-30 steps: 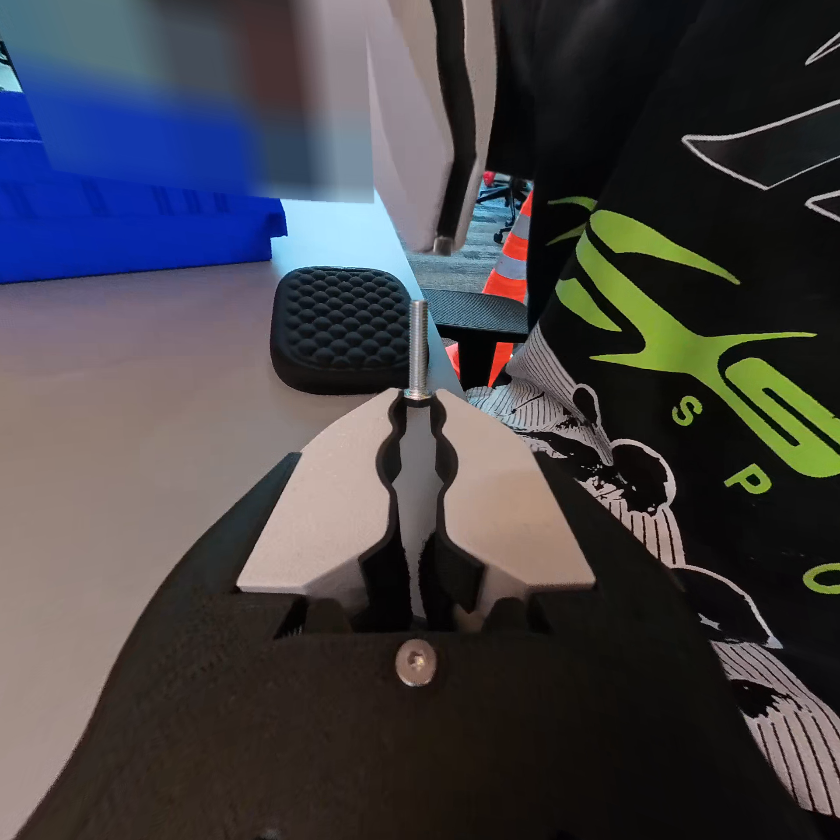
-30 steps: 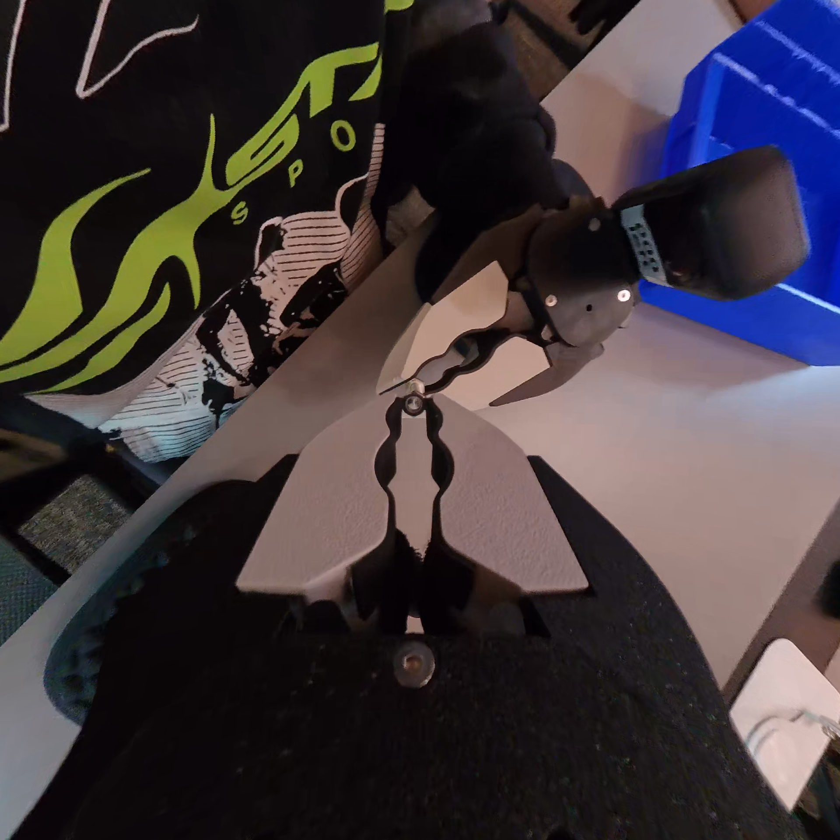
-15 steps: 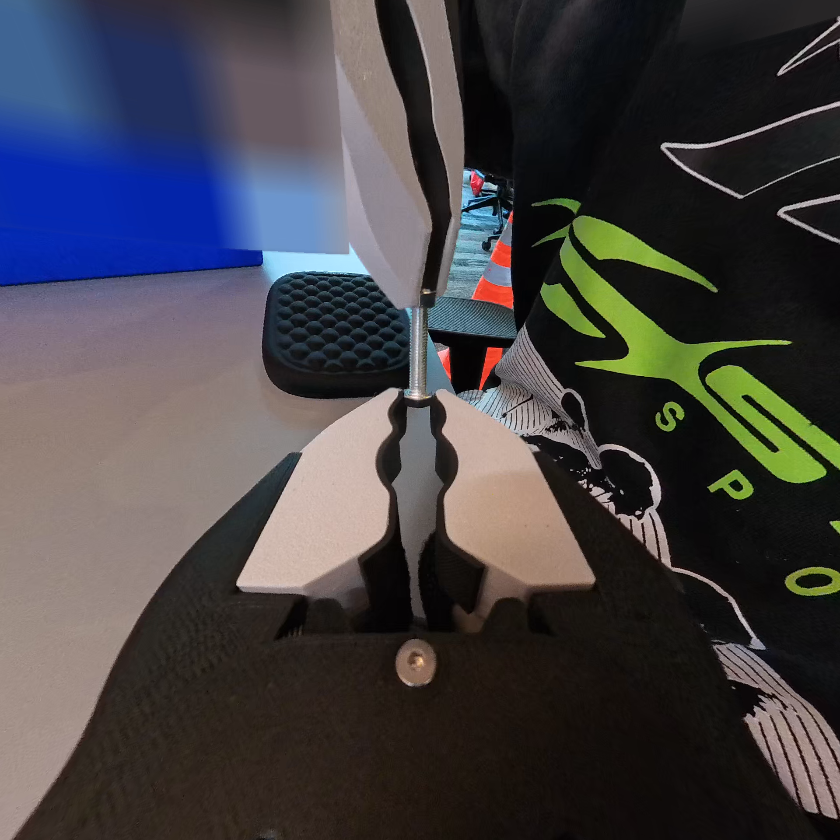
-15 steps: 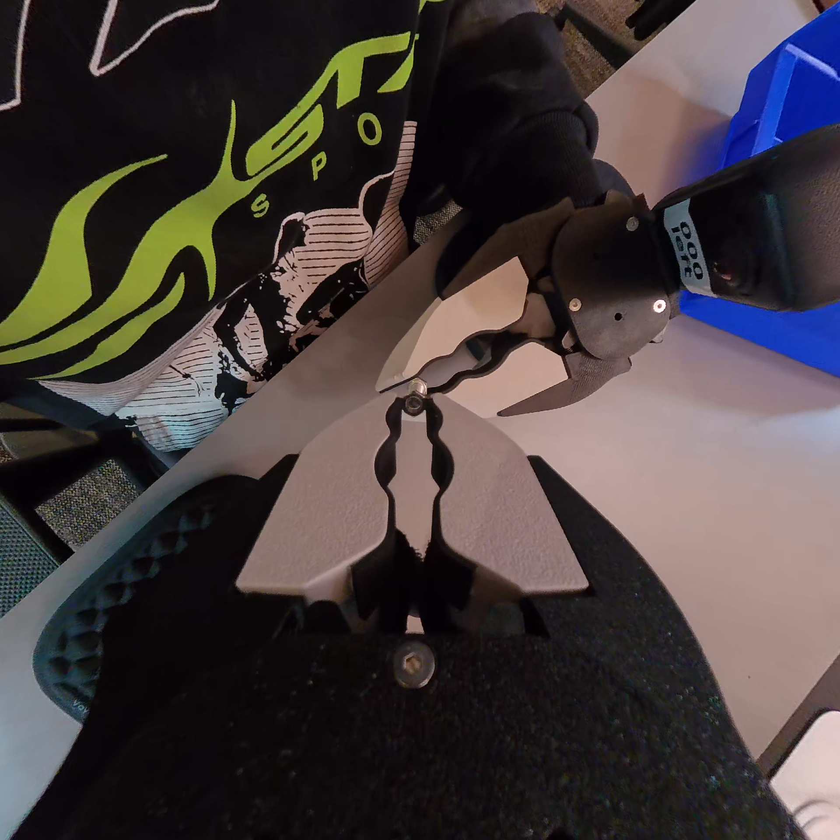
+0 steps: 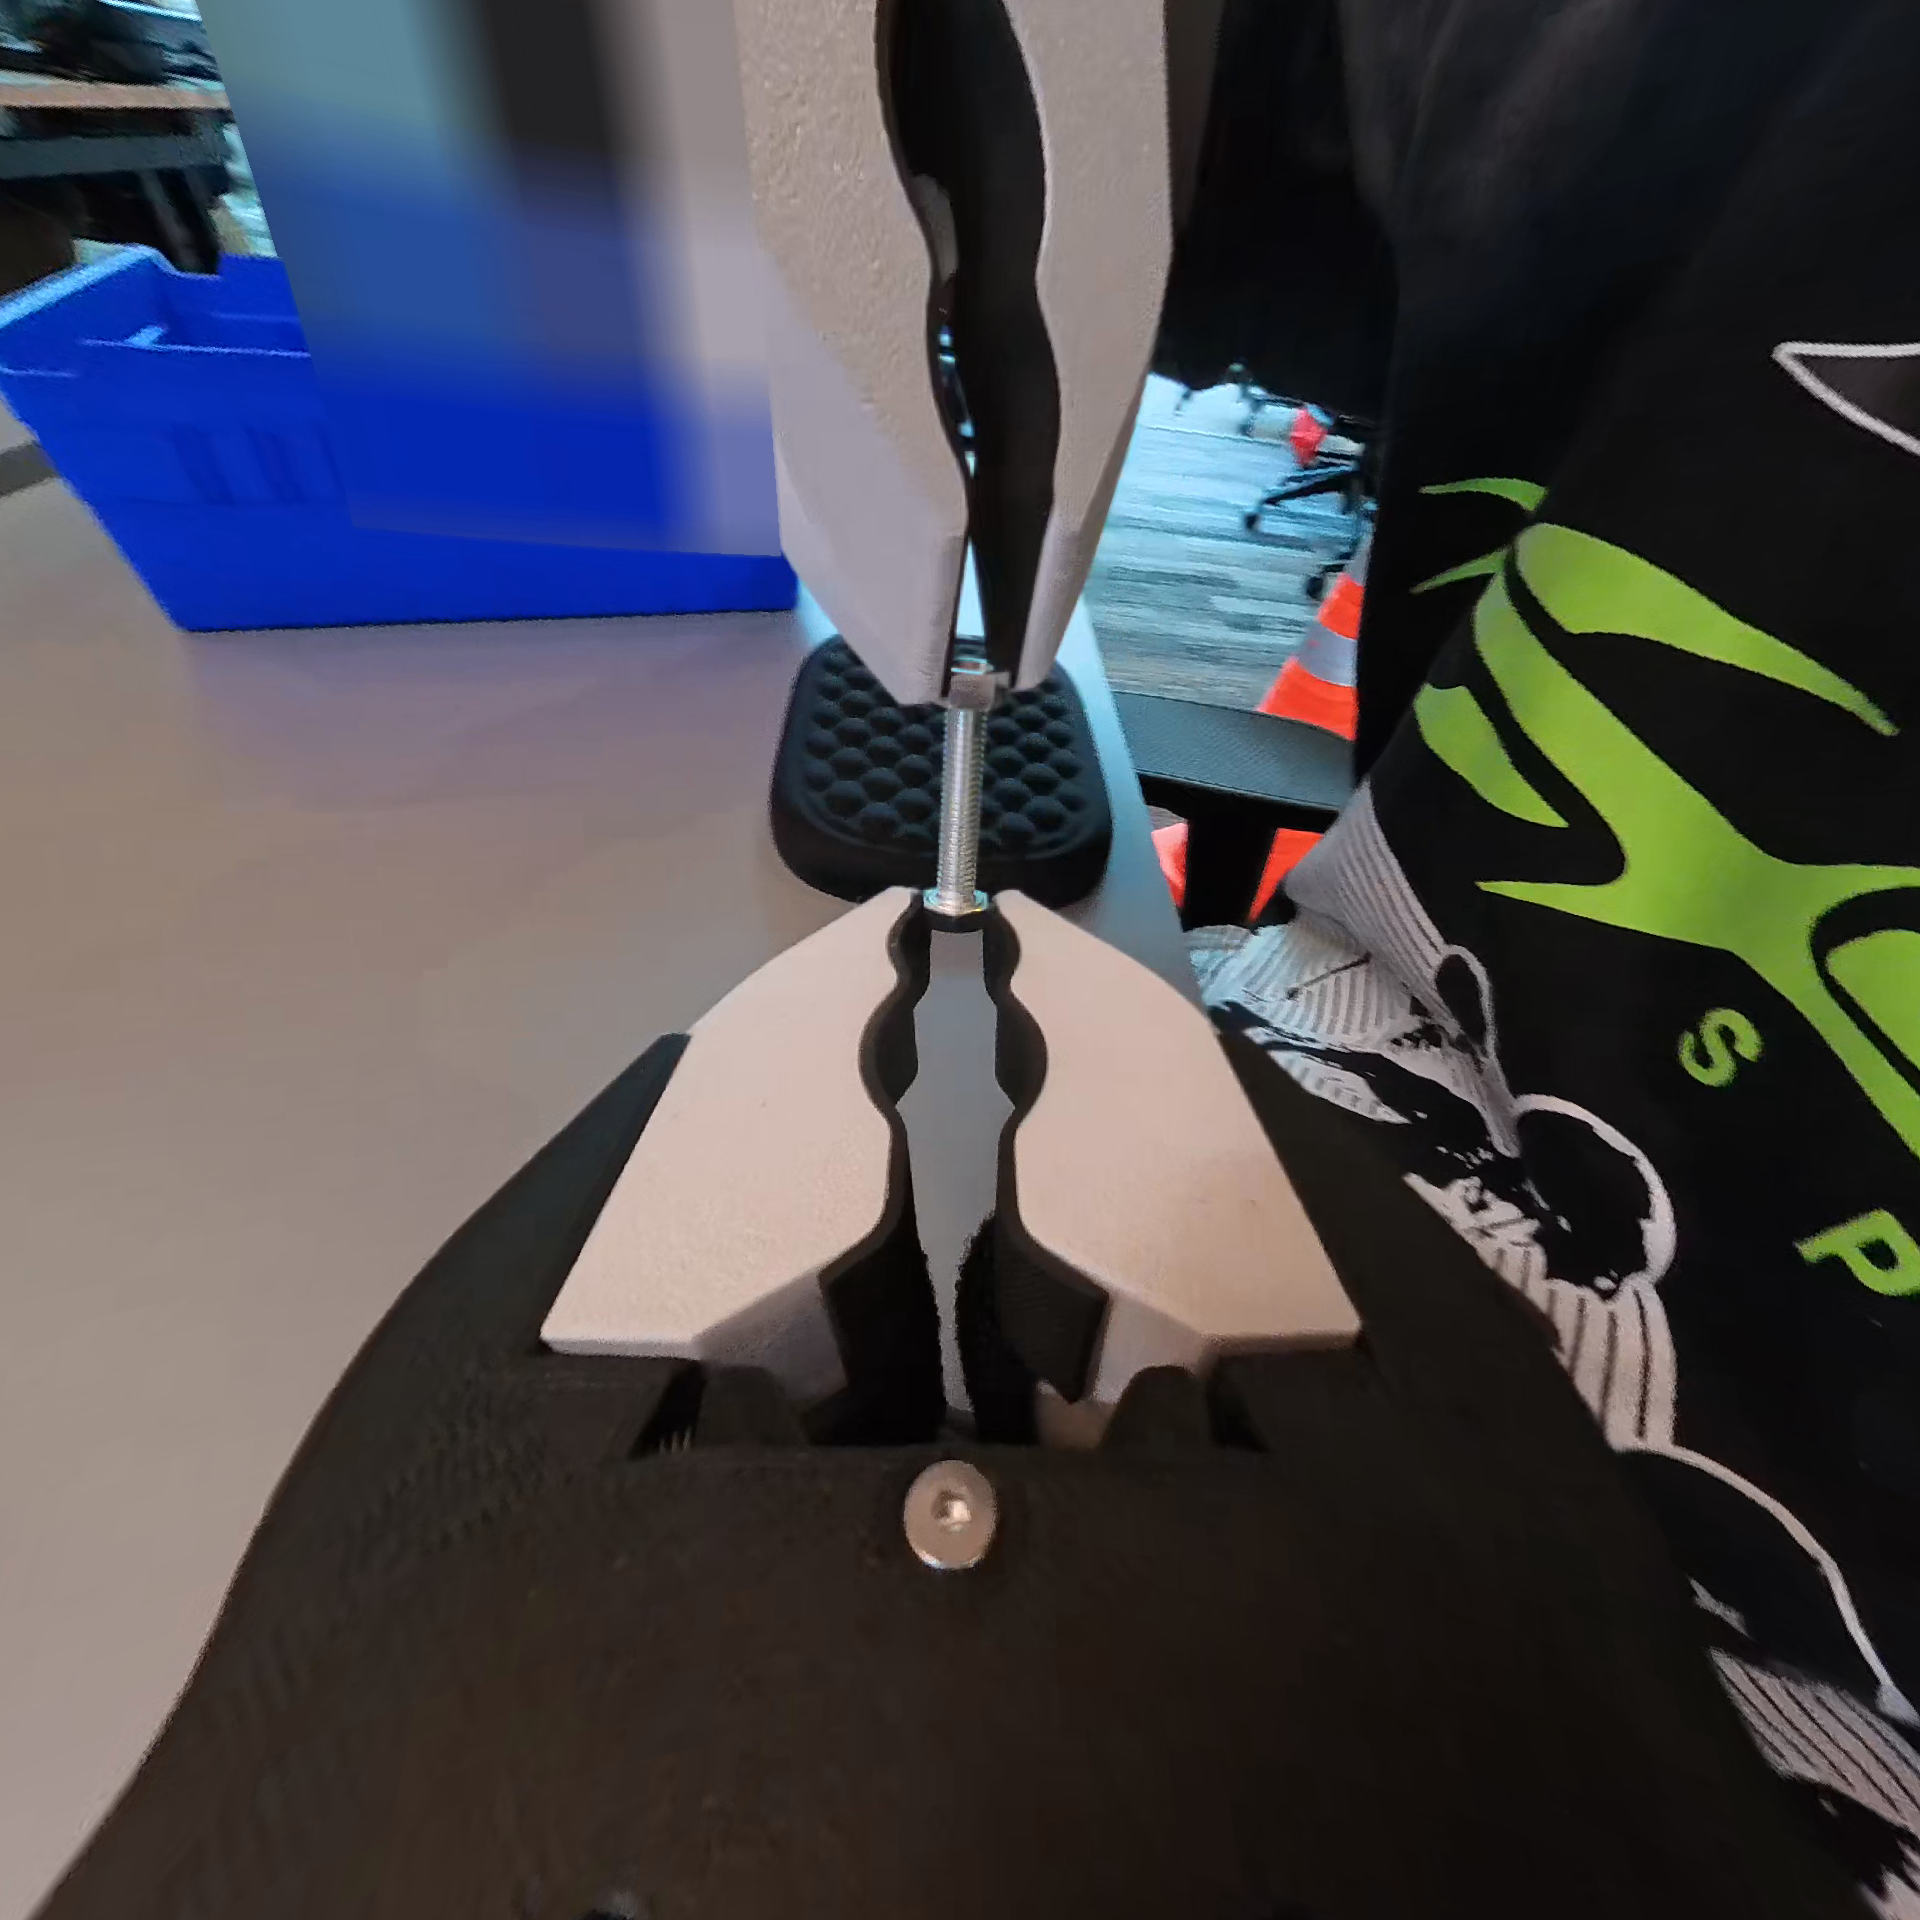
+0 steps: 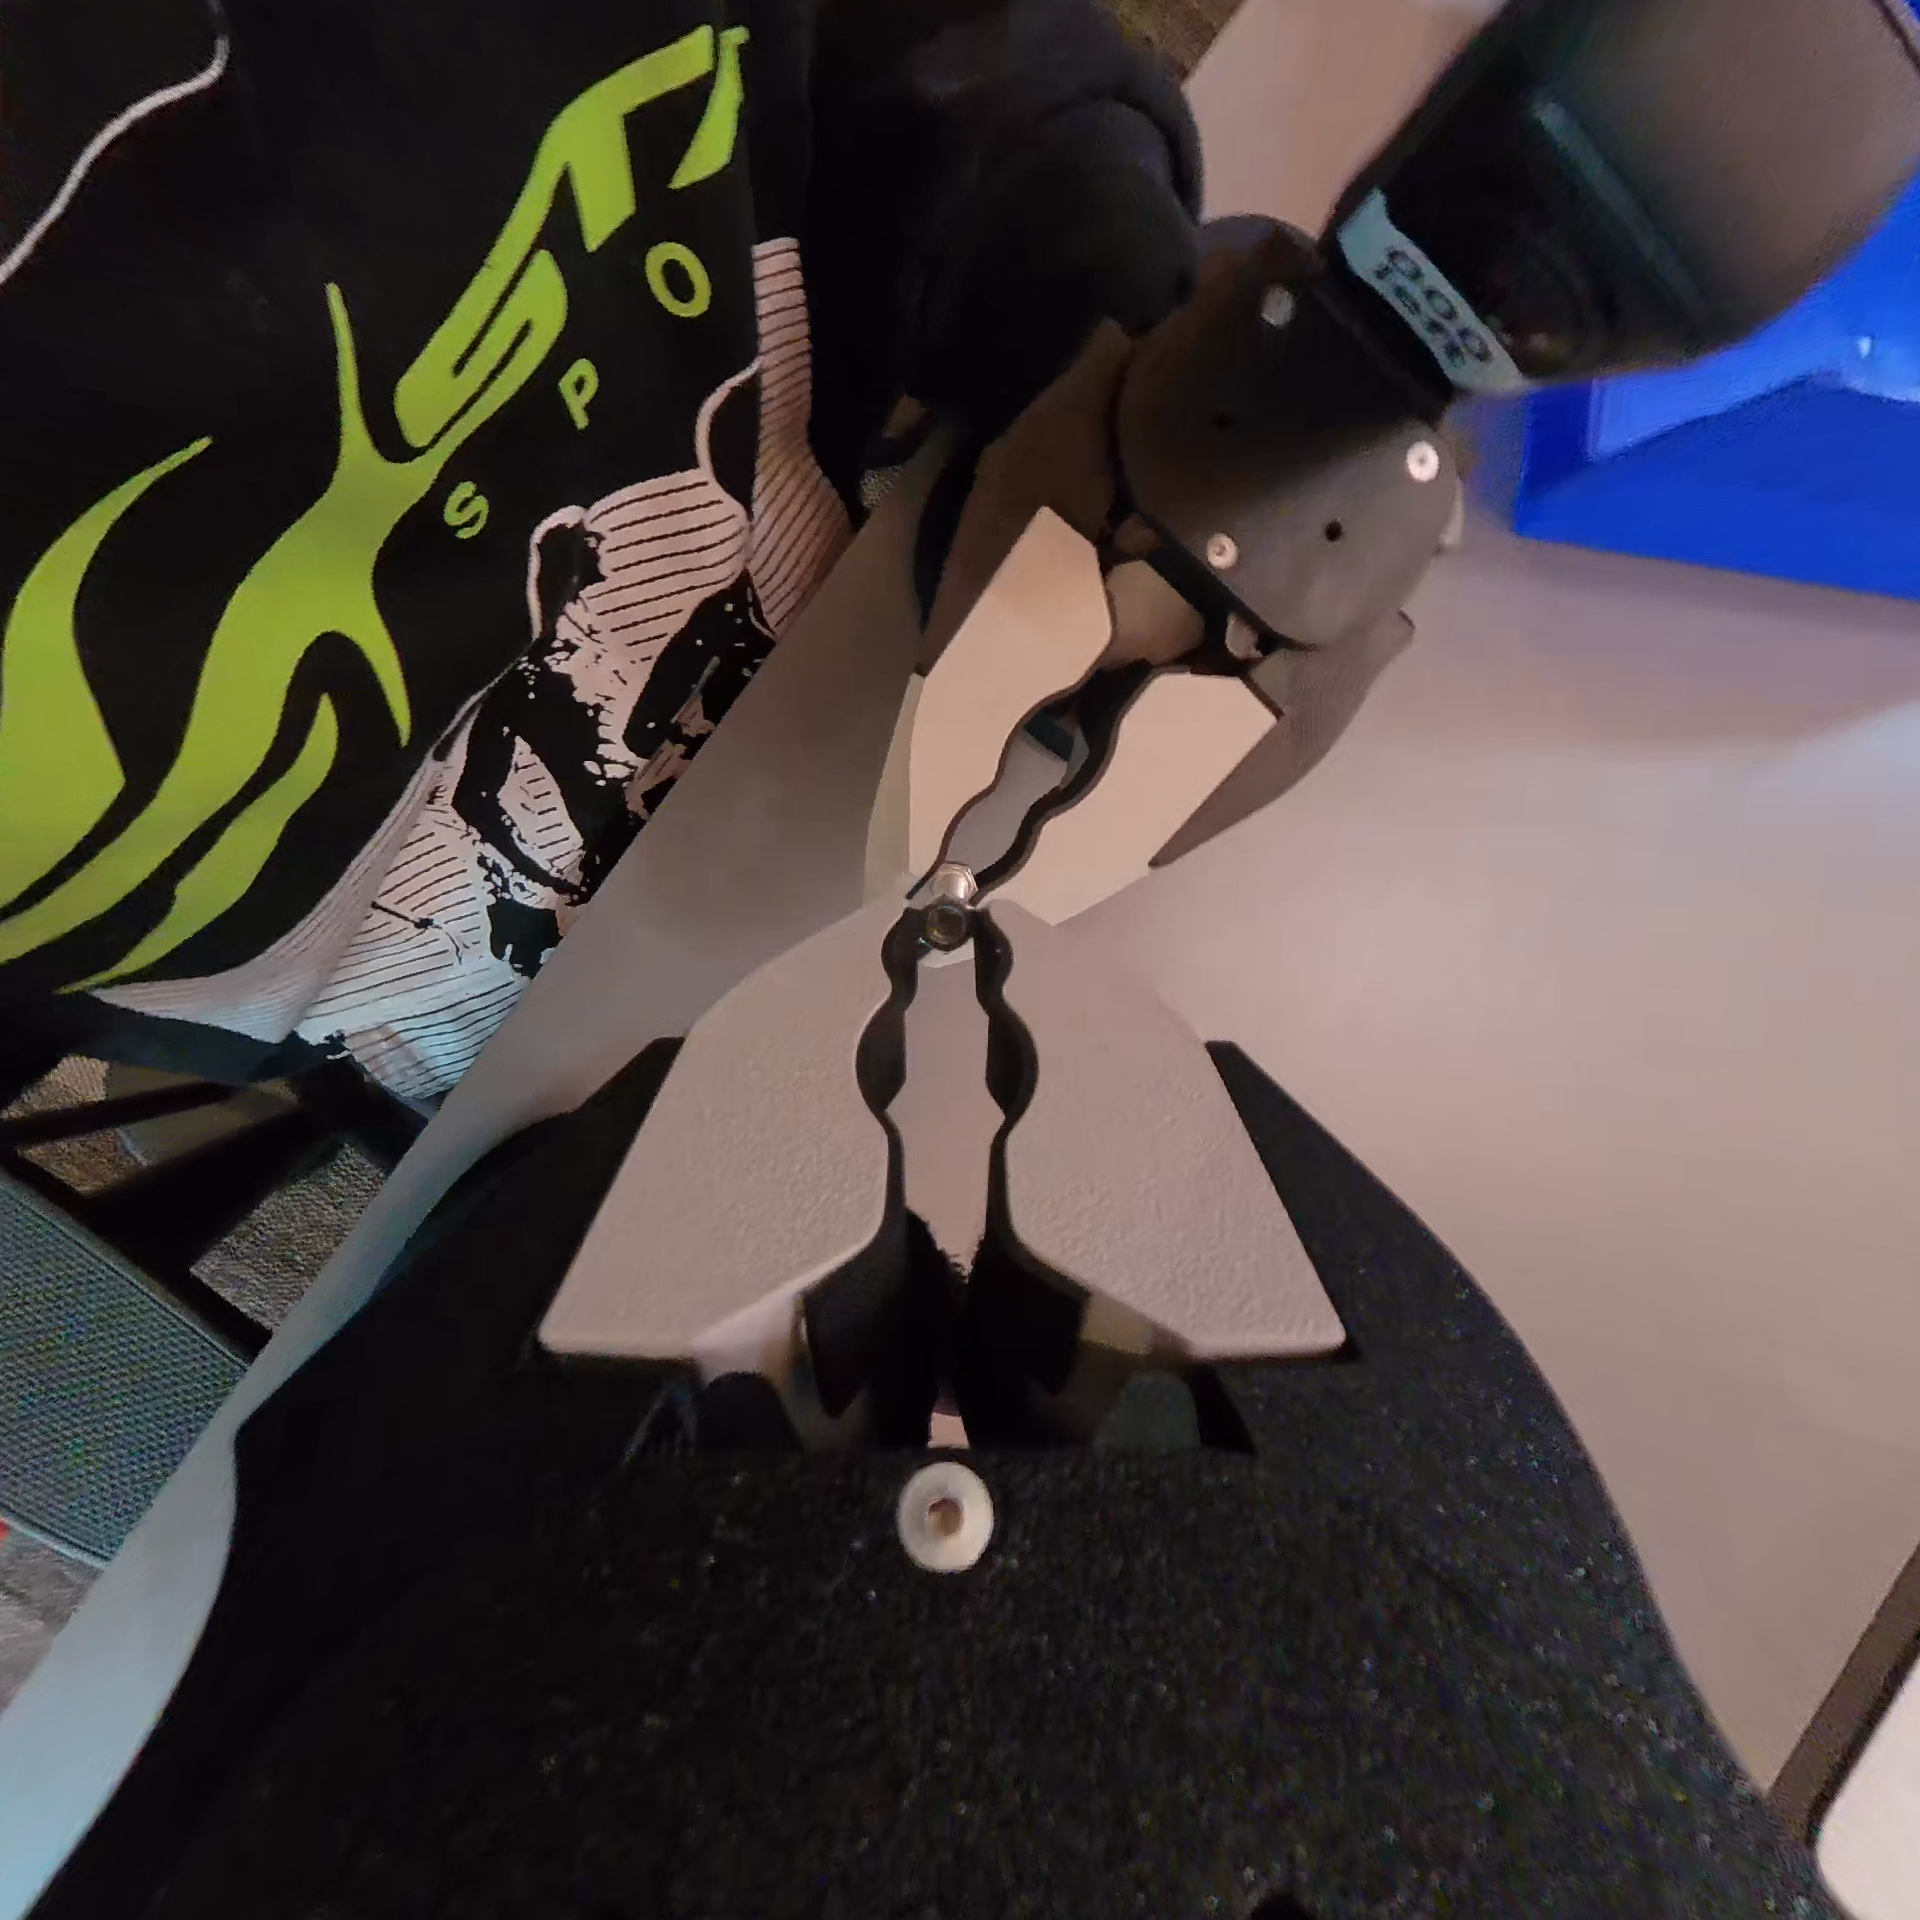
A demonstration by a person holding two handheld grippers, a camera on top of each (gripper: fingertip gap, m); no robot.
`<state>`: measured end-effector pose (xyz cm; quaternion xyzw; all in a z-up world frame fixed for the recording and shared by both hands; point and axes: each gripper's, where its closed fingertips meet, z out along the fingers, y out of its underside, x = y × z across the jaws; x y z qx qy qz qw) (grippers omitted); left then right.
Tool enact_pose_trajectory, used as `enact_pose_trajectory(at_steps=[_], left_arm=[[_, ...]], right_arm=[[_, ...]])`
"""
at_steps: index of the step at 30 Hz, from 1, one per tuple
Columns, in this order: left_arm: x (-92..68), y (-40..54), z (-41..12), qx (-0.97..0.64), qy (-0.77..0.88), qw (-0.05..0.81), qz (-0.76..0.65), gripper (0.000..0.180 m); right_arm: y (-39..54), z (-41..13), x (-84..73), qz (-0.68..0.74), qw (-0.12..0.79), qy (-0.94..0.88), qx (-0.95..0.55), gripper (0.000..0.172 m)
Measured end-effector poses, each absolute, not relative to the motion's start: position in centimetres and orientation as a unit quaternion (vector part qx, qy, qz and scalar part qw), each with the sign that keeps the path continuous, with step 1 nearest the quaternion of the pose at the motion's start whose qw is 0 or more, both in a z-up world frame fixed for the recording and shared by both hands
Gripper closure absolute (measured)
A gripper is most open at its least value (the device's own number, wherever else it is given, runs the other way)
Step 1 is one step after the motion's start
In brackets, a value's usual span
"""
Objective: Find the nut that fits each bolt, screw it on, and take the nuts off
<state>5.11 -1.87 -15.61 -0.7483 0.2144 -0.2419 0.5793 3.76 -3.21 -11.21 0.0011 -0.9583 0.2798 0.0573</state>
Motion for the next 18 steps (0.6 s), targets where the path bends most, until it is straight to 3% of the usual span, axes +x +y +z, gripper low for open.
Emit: enact_pose_trajectory(at_steps=[18], left_arm=[[-0.8, -0.3, -14.2, -0.754, 0.008, 0.655, 0.057, 0.171]], right_arm=[[-2.1, -10.1, -0.5, 0.213, 0.090, -0.941, -0.246, 0.162]])
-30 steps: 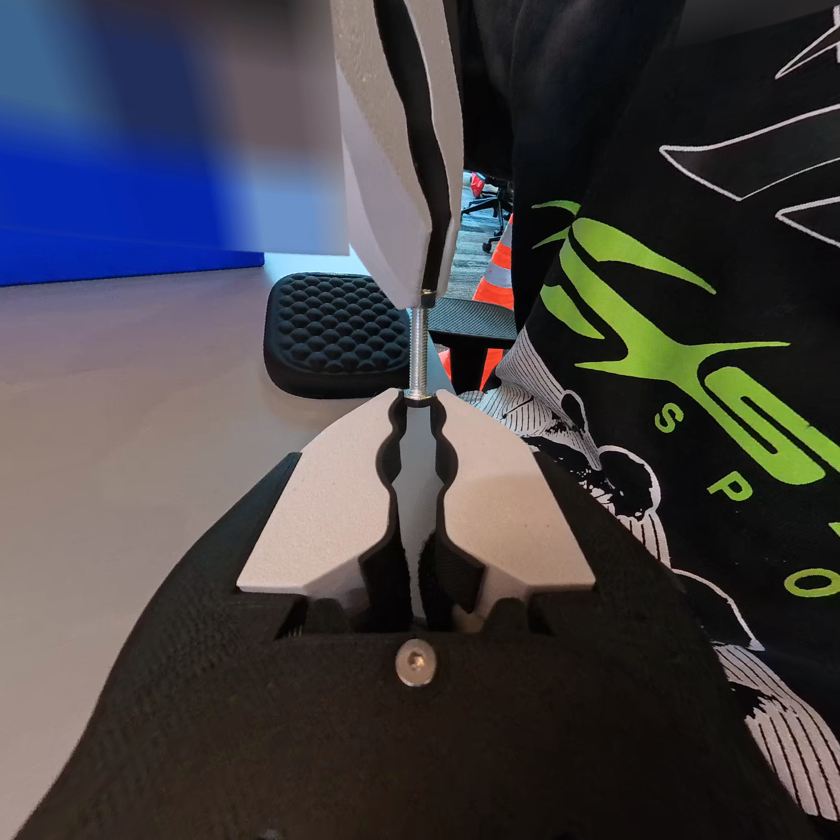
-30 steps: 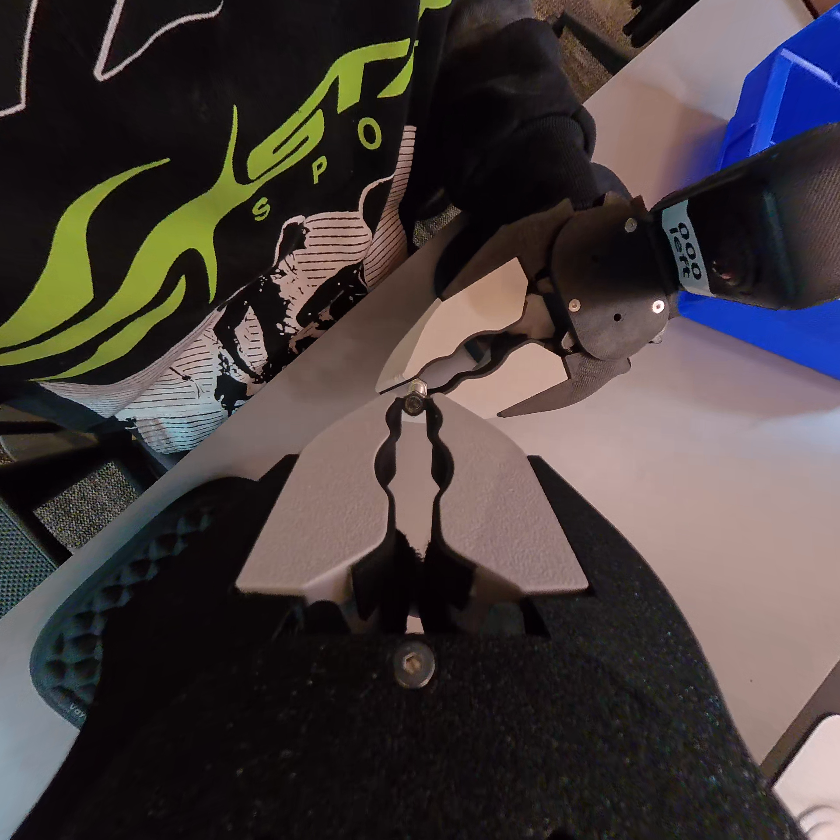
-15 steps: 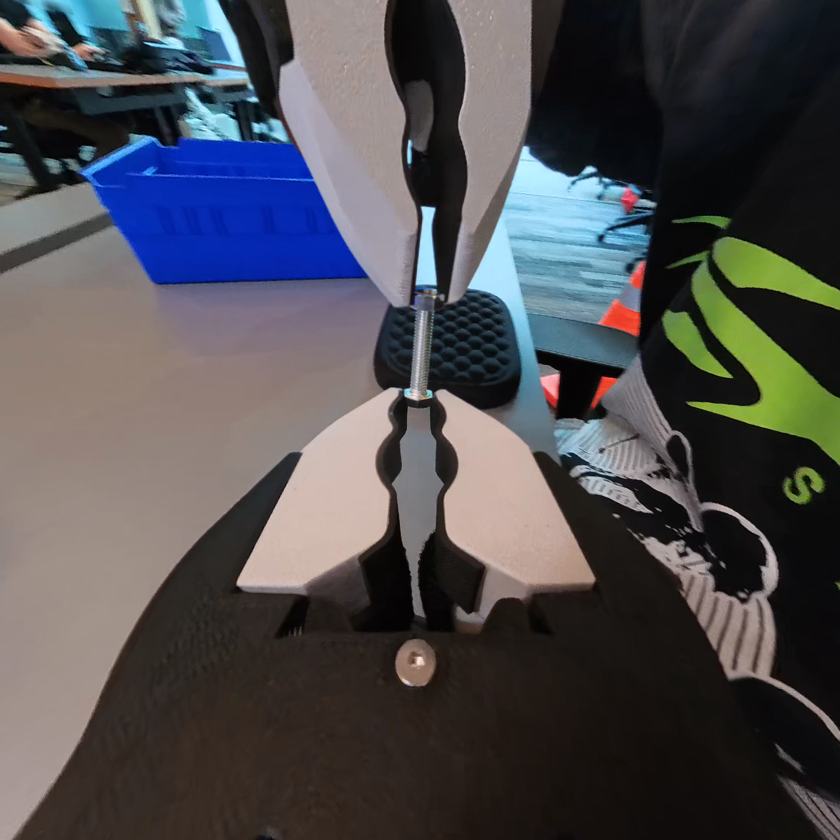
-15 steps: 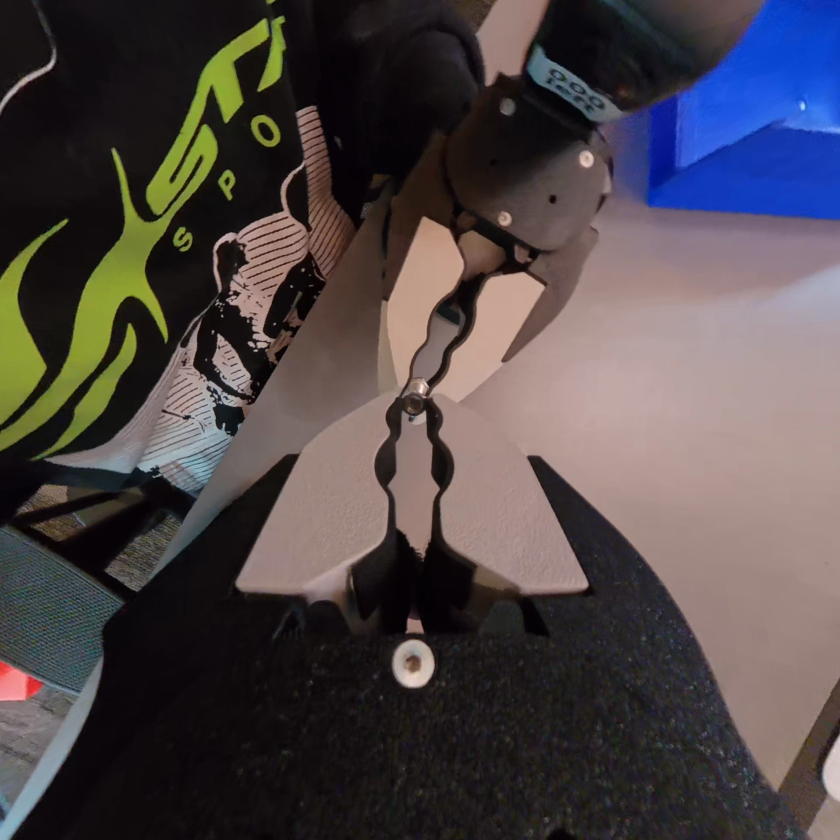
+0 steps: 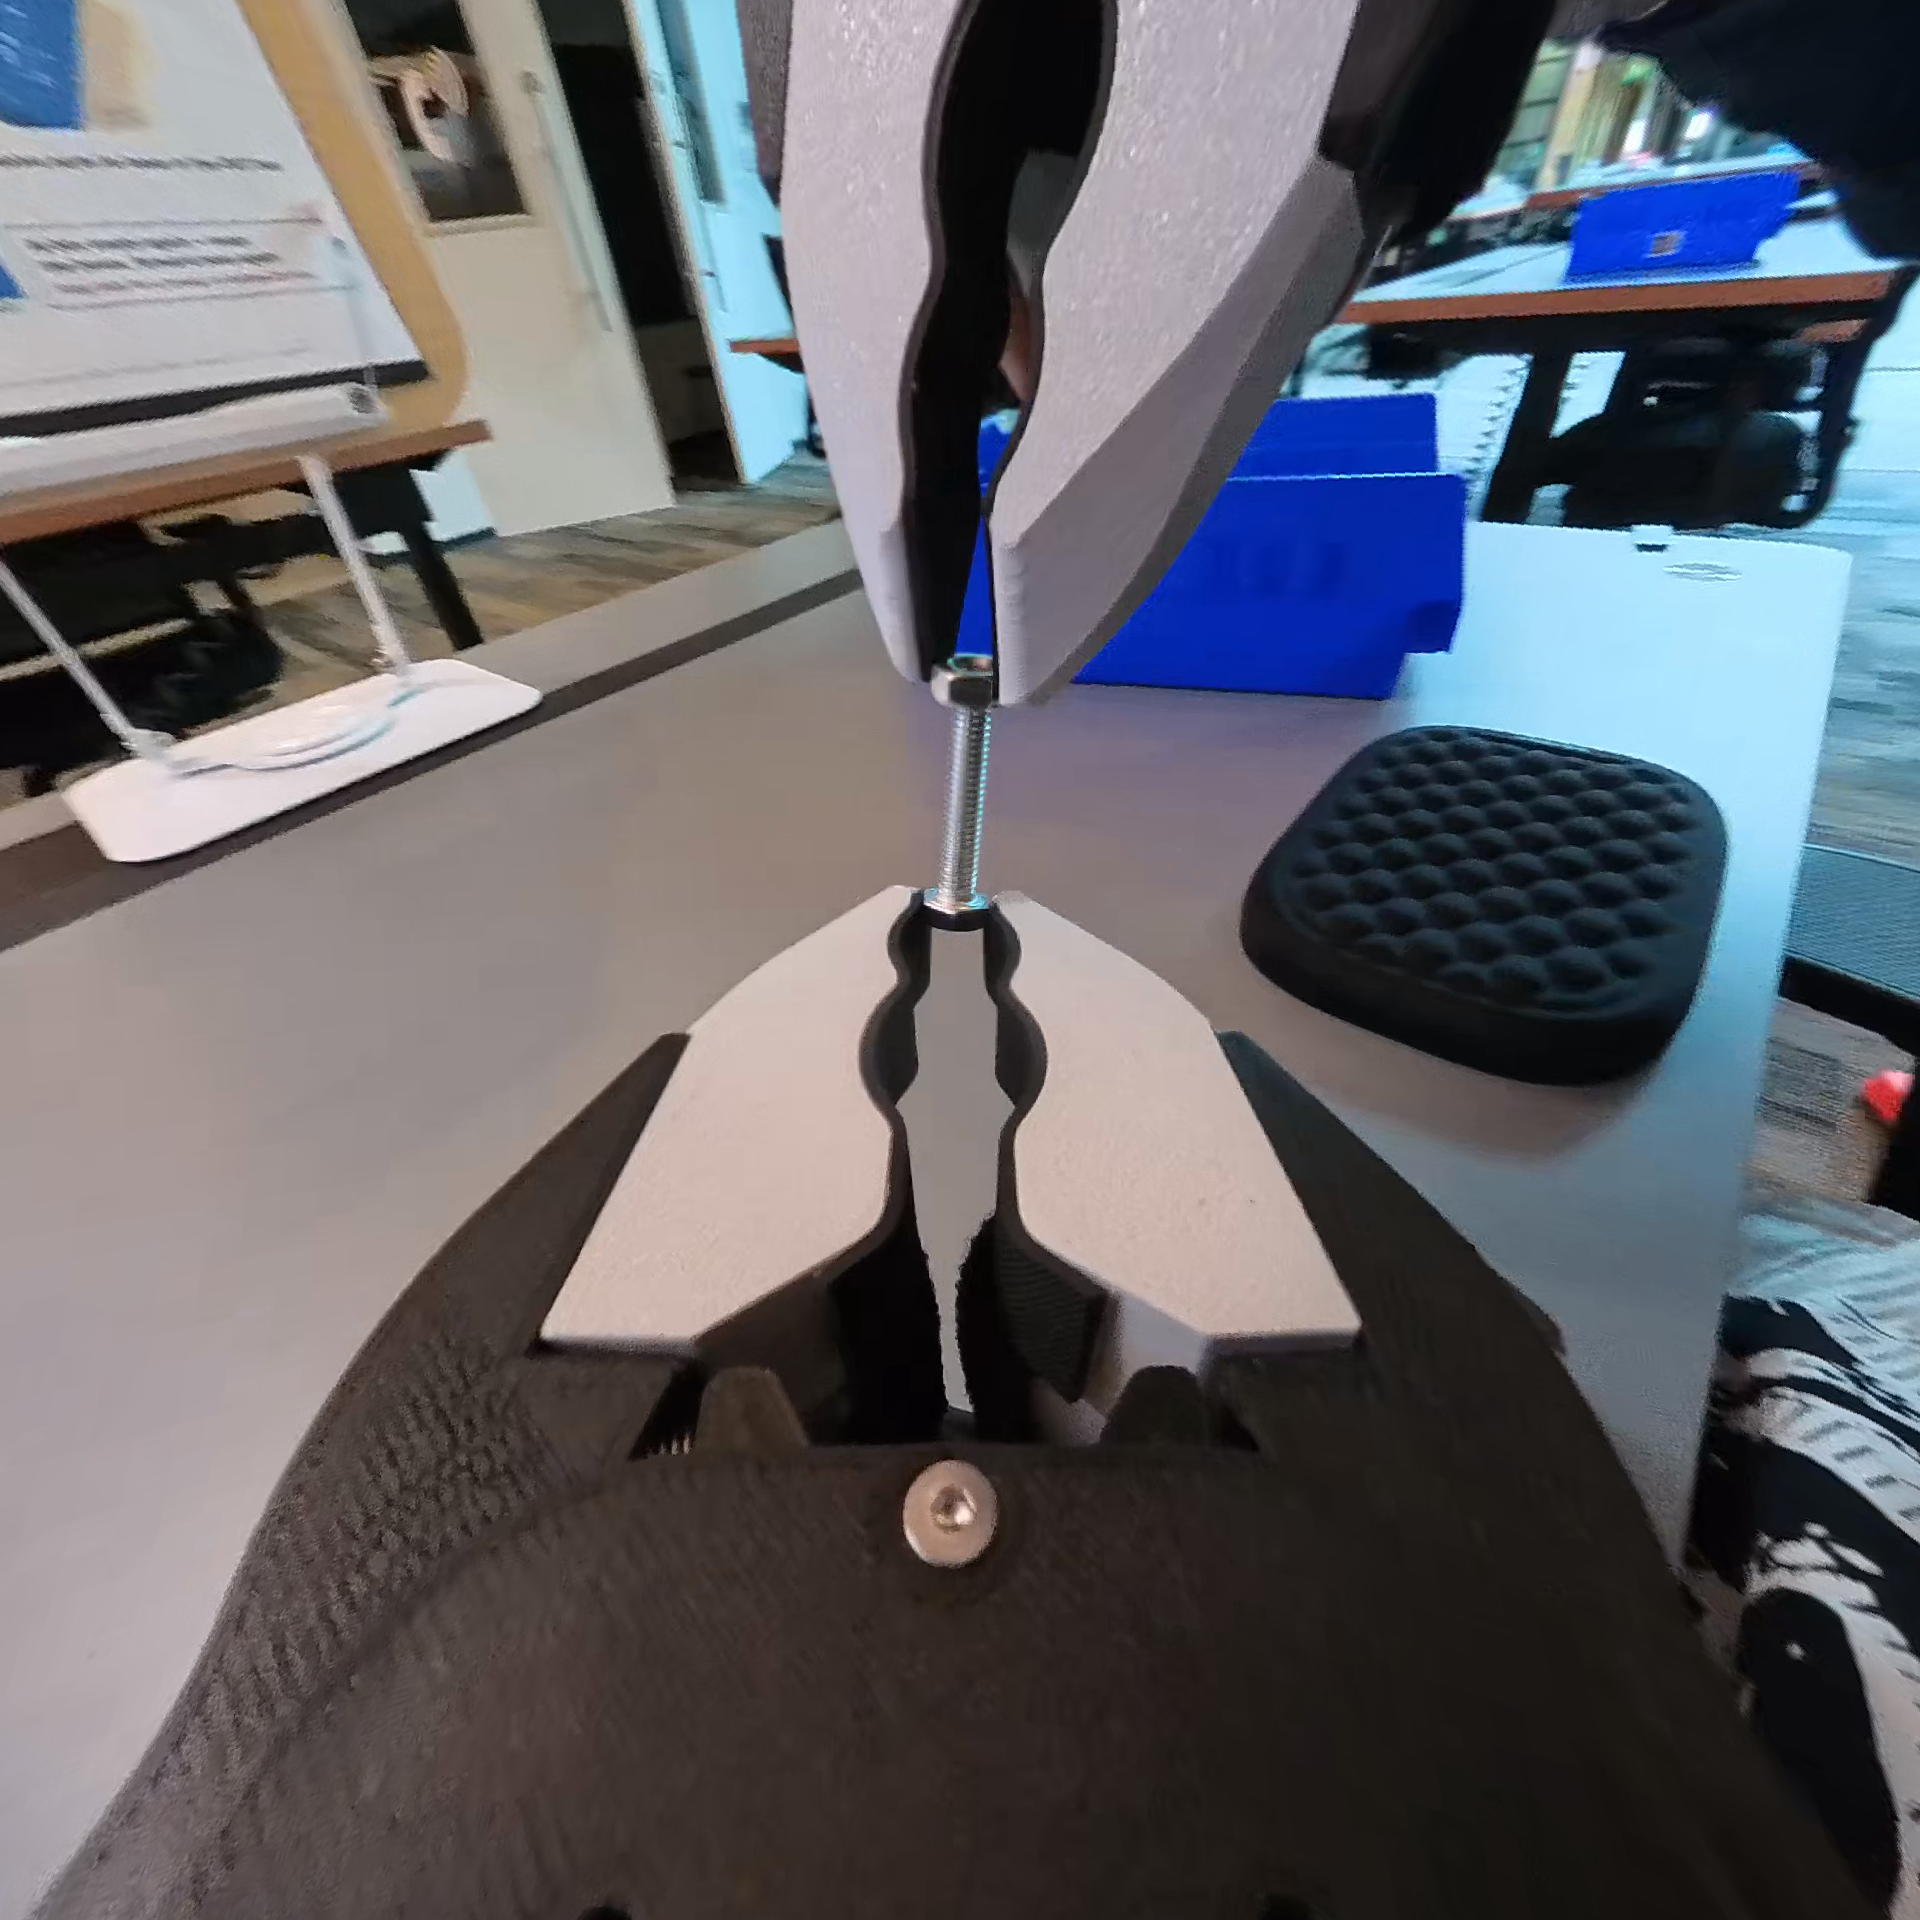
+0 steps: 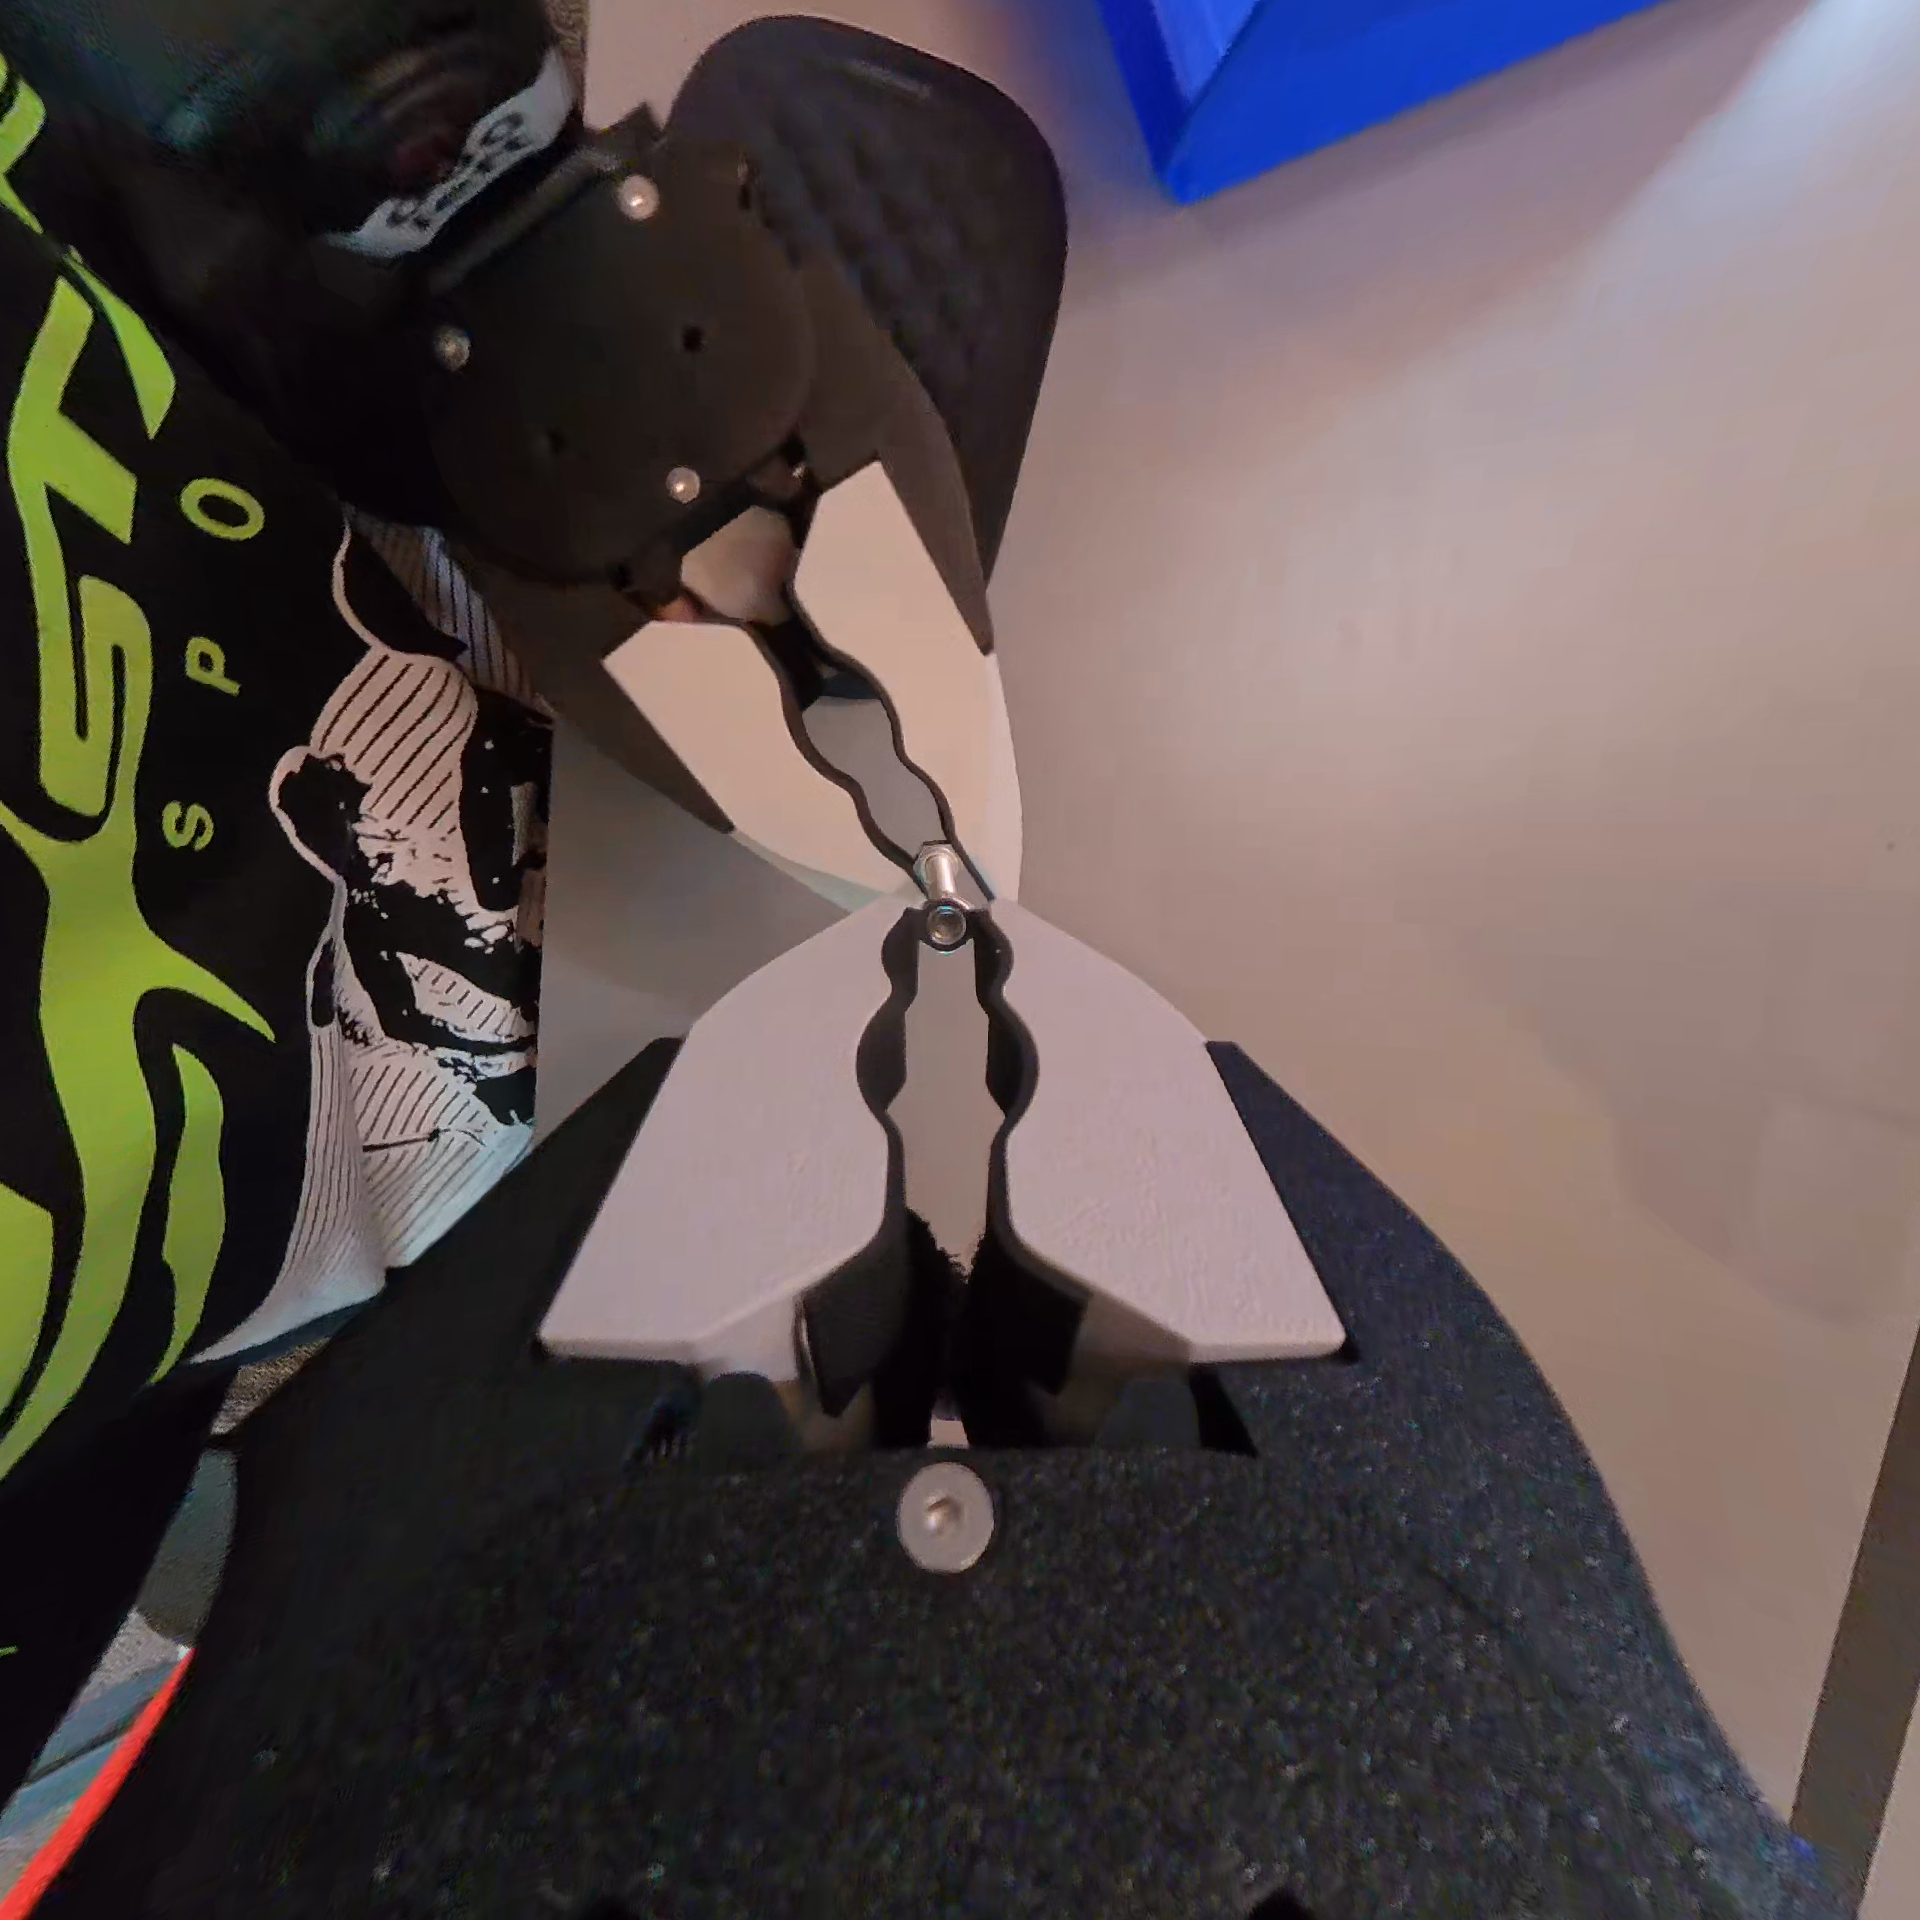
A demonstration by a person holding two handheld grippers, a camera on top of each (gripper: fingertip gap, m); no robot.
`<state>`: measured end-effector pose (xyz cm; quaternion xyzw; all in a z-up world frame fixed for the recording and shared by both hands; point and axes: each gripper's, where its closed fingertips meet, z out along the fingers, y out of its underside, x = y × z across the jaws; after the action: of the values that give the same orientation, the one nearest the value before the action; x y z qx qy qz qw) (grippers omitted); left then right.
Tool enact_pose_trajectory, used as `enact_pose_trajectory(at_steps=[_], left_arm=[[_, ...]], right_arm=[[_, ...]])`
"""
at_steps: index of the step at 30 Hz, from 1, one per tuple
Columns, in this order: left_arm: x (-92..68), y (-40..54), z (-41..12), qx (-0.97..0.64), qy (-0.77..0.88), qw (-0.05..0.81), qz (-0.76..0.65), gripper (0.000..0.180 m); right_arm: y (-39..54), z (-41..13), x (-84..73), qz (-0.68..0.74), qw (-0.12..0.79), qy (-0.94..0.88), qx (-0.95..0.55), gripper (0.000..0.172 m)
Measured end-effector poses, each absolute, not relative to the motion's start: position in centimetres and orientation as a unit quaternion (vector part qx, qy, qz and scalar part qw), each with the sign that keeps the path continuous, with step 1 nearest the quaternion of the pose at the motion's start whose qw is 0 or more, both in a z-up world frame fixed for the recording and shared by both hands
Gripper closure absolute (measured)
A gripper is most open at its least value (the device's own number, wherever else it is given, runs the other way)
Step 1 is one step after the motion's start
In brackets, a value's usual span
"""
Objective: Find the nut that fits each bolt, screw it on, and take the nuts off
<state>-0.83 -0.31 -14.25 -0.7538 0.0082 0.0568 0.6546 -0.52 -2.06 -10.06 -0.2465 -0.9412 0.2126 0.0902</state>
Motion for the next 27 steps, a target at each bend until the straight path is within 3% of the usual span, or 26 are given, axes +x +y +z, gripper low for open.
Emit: enact_pose_trajectory(at_steps=[9, 18, 27], left_arm=[[-0.9, -0.7, -13.5, -0.734, 0.003, 0.678, 0.047, 0.171], [-2.2, -0.6, -13.7, -0.739, -0.039, 0.661, 0.129, 0.171], [-1.9, -0.4, -13.8, -0.741, -0.031, 0.663, 0.099, 0.171]], right_arm=[[-2.8, -9.4, -0.7, 0.249, 0.087, -0.935, -0.237, 0.162], [-2.4, -9.6, -1.6, 0.255, 0.084, -0.911, -0.314, 0.162], [-2.3, -9.6, -1.8, 0.265, 0.088, -0.907, -0.316, 0.157]])
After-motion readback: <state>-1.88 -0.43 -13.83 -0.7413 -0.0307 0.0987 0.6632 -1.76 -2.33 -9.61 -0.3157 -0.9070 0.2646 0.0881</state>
